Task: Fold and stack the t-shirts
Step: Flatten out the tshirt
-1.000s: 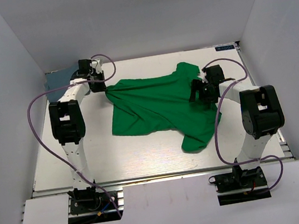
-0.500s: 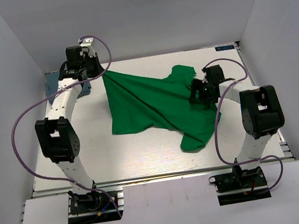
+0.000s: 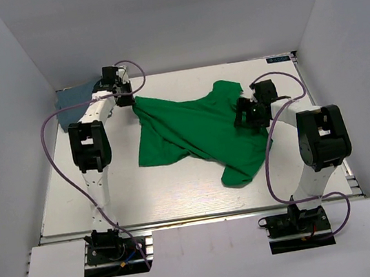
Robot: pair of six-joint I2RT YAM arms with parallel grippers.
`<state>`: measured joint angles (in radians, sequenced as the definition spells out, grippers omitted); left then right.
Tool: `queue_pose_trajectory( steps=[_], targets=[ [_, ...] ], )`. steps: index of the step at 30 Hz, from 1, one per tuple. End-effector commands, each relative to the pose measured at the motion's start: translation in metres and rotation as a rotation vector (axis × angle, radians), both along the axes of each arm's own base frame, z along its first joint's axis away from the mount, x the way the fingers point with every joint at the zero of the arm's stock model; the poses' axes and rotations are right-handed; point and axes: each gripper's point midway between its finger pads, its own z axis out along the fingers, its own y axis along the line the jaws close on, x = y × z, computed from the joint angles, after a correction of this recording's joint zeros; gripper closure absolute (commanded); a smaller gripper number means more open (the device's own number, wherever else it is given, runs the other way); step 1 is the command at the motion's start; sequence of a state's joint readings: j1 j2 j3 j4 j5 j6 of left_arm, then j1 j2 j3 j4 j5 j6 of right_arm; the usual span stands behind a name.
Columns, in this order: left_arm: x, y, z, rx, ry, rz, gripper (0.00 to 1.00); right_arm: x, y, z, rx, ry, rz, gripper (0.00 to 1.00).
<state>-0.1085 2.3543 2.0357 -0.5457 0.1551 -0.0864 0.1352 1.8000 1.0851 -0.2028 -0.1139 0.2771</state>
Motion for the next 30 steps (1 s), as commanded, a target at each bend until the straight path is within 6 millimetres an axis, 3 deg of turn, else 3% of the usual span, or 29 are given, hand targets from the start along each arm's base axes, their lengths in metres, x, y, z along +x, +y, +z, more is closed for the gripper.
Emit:
queue_pose_trajectory(
  steps=[1, 2, 3, 4, 5, 6, 7, 8, 9, 10, 12, 14, 15, 17, 18, 19, 21, 22, 24, 26, 30],
  targets=[
    [0.008, -0.005, 0.046, -0.035, -0.087, -0.024, 0.7, -0.007, -0.007, -0.003, -0.029, 0.035, 0.008, 0.1],
    [0.004, -0.006, 0.055, -0.042, -0.095, -0.031, 0.31, -0.007, -0.005, -0.001, -0.03, 0.029, 0.016, 0.1],
    [0.0, -0.007, 0.06, -0.048, -0.098, -0.038, 0.01, -0.005, -0.005, 0.01, -0.029, -0.002, 0.025, 0.1],
    [-0.002, -0.007, 0.064, -0.049, -0.108, -0.038, 0.0, -0.004, -0.004, 0.015, -0.028, -0.014, 0.034, 0.1],
    [-0.012, -0.006, 0.055, -0.047, -0.083, -0.038, 0.0, -0.004, -0.004, 0.018, -0.03, -0.022, 0.036, 0.1],
    [-0.015, -0.006, 0.076, -0.051, -0.128, -0.038, 0.0, -0.002, -0.004, 0.033, -0.034, -0.063, 0.045, 0.1],
    [-0.03, -0.004, 0.064, -0.054, -0.085, -0.031, 0.0, -0.003, -0.004, 0.037, -0.036, -0.069, 0.045, 0.1],
    [-0.036, -0.004, 0.084, -0.057, -0.124, -0.032, 0.0, -0.003, -0.004, 0.053, -0.034, -0.105, 0.042, 0.1],
    [-0.043, -0.004, 0.088, -0.067, -0.125, -0.023, 0.0, -0.004, -0.006, 0.056, -0.051, -0.114, 0.031, 0.1],
    [-0.062, -0.003, 0.071, -0.079, -0.066, -0.005, 0.0, -0.012, -0.008, 0.054, -0.059, -0.088, 0.024, 0.1],
    [-0.084, -0.006, 0.066, -0.097, -0.036, 0.008, 0.0, -0.019, -0.013, 0.067, -0.076, -0.102, -0.024, 0.1],
    [-0.119, -0.009, 0.055, -0.14, 0.009, 0.02, 0.0, -0.041, -0.017, 0.063, -0.112, -0.057, -0.043, 0.1],
    [-0.145, -0.006, 0.029, -0.143, 0.086, 0.038, 0.0, -0.048, -0.016, 0.068, -0.111, -0.063, -0.039, 0.1],
    [-0.165, -0.005, 0.031, -0.15, 0.081, 0.072, 0.0, -0.074, -0.01, 0.06, -0.098, -0.021, -0.01, 0.1],
    [-0.185, -0.002, 0.014, -0.144, 0.133, 0.095, 0.0, -0.081, -0.005, 0.061, -0.098, -0.022, 0.008, 0.1],
    [-0.195, -0.005, 0.009, -0.148, 0.15, 0.094, 0.0, -0.097, 0.007, 0.065, -0.05, -0.014, 0.052, 0.1],
    [-0.22, -0.008, -0.002, -0.156, 0.181, 0.101, 0.02, -0.127, 0.016, 0.05, -0.037, 0.05, 0.097, 0.1],
    [-0.226, -0.016, -0.003, -0.175, 0.178, 0.073, 0.05, -0.134, 0.02, 0.057, -0.013, 0.033, 0.11, 0.1],
    [-0.243, -0.019, -0.016, -0.187, 0.198, 0.061, 0.1, -0.156, 0.021, 0.046, -0.017, 0.073, 0.131, 0.1],
    [-0.246, -0.019, -0.017, -0.189, 0.185, 0.06, 0.18, -0.17, 0.019, 0.039, -0.016, 0.091, 0.129, 0.1],
    [-0.249, -0.031, -0.02, -0.213, 0.186, 0.017, 0.25, -0.18, 0.018, 0.036, -0.005, 0.072, 0.109, 0.1]
  ],
)
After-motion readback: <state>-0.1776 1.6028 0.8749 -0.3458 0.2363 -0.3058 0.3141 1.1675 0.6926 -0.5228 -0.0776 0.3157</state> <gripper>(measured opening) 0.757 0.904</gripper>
